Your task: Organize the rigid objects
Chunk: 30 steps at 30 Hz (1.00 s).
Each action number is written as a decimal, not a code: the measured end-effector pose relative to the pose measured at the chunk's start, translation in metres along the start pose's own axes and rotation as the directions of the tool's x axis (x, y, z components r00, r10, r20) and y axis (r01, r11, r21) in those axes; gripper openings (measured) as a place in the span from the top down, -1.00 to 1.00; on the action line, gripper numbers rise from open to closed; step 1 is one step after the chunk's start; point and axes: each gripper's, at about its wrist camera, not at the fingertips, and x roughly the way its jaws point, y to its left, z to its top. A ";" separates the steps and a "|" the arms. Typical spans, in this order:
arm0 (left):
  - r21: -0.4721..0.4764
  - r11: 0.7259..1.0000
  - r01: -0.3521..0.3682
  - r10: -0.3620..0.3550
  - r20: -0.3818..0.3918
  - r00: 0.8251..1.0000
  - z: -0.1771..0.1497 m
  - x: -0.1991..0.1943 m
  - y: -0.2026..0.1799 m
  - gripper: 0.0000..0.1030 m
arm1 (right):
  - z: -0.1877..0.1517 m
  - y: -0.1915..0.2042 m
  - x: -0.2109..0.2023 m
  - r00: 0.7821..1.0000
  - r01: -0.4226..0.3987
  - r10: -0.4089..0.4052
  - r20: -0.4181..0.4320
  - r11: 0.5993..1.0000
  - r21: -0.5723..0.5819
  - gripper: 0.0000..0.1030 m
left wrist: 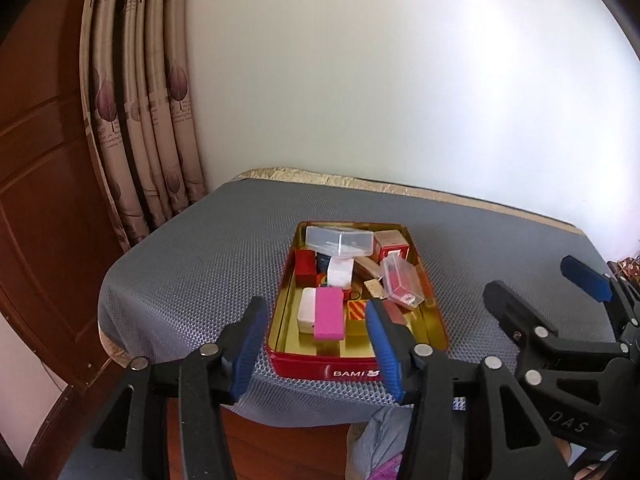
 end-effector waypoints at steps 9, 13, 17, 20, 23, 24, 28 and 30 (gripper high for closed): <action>-0.033 0.999 -0.001 0.000 -0.033 0.999 -0.002 0.007 0.006 -0.08 | -0.003 0.004 0.002 0.999 -0.024 0.024 -0.021 1.000 -0.011 -1.00; -0.053 0.999 -0.003 0.001 -0.043 0.999 -0.002 0.009 0.010 -0.08 | -0.003 0.005 0.000 0.999 -0.027 0.027 -0.018 0.999 -0.017 -1.00; -0.052 0.999 -0.005 0.002 -0.056 0.998 -0.003 0.013 0.010 -0.08 | -0.003 0.006 0.003 0.999 -0.032 0.031 -0.033 0.999 -0.014 -1.00; -0.049 0.999 -0.005 0.002 -0.066 0.998 -0.003 0.015 0.009 -0.08 | -0.004 0.008 0.003 0.999 -0.036 0.035 -0.037 0.999 -0.018 -1.00; -0.056 0.998 -0.006 0.002 -0.071 0.997 -0.004 0.016 0.010 -0.08 | -0.004 0.010 0.003 0.999 -0.035 0.034 -0.038 0.999 -0.025 -1.00; -0.061 0.998 -0.003 -0.002 -0.075 0.997 -0.004 0.017 0.011 -0.08 | -0.004 0.011 0.003 0.998 -0.039 0.038 -0.041 0.999 -0.025 -1.00; -0.073 0.997 -0.006 -0.001 -0.091 0.996 -0.004 0.020 0.012 -0.08 | -0.005 0.012 0.004 0.998 -0.043 0.041 -0.048 0.999 -0.028 -1.00; -0.074 0.997 -0.007 0.000 -0.096 0.995 -0.005 0.020 0.012 -0.08 | -0.006 0.012 0.004 0.998 -0.047 0.045 -0.049 0.998 -0.029 -1.00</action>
